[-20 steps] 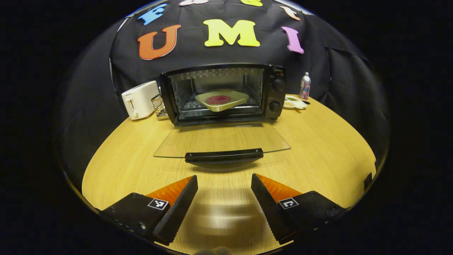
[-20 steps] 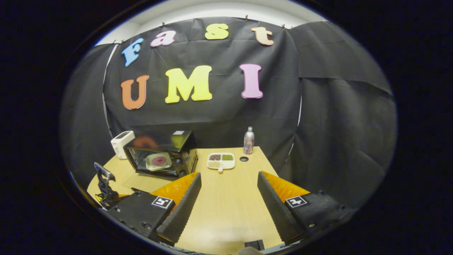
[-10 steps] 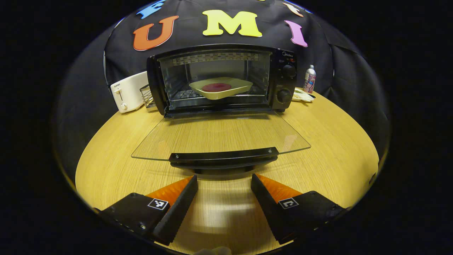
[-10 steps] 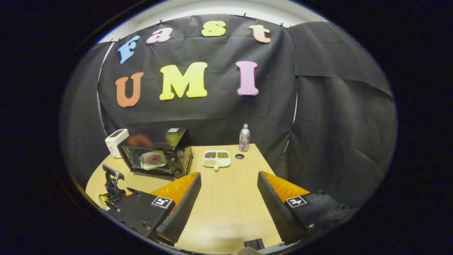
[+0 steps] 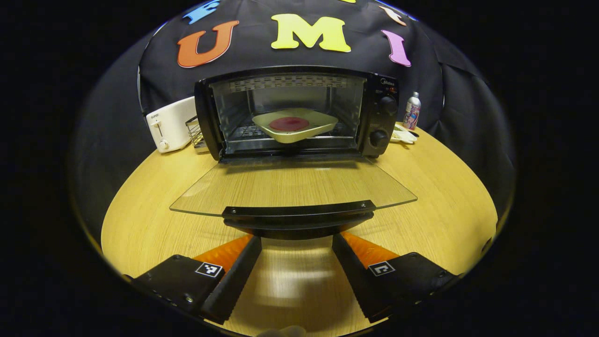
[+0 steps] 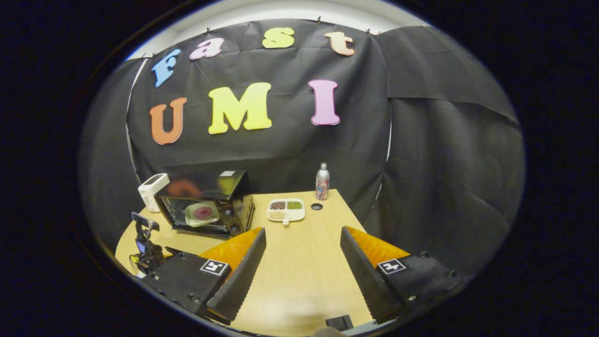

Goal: Open the electric oven with the left hand, put the food in, and close the electric oven.

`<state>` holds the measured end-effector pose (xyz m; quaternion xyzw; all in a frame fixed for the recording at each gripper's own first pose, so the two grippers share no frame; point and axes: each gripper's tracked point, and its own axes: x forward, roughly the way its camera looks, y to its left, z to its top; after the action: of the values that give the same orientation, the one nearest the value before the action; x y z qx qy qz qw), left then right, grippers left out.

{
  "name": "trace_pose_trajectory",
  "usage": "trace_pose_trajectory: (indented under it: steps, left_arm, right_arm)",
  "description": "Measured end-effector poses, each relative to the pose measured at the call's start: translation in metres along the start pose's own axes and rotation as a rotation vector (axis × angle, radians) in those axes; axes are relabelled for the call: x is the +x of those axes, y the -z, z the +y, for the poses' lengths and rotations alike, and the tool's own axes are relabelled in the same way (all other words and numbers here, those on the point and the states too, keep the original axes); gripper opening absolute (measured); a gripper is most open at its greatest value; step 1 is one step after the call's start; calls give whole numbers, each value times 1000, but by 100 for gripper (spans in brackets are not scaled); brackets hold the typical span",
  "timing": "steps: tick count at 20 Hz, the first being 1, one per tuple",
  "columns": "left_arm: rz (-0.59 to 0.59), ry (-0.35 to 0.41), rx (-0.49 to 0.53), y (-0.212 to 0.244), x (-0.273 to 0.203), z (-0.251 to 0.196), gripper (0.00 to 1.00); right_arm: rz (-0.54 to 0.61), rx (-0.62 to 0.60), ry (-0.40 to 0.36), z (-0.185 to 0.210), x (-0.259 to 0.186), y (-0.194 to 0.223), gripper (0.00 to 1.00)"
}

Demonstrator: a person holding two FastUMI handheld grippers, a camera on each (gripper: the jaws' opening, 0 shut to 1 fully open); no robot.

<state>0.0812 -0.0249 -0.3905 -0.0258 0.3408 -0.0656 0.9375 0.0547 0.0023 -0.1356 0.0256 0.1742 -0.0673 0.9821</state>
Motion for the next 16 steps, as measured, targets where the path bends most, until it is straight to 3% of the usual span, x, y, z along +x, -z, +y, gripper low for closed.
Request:
trace_pose_trajectory:
  steps: [2,12,13,15,16]
  left_arm:
    - [-21,-1,3,-14,-3,1,97]
    - [-152,-33,59,-115,-15,14,97]
    - [-173,-37,53,-126,-15,15,97]
    - [-190,-30,33,-135,-19,11,97]
    - [-190,-29,33,-135,-21,11,97]
  right_arm:
    - [1,9,-5,-1,1,2,100]
    - [-20,93,-27,-5,-3,6,96]
    - [-21,97,-24,-5,-4,7,100]
    - [-21,103,-23,-6,-6,9,96]
    - [-17,102,-19,-7,-7,10,100]
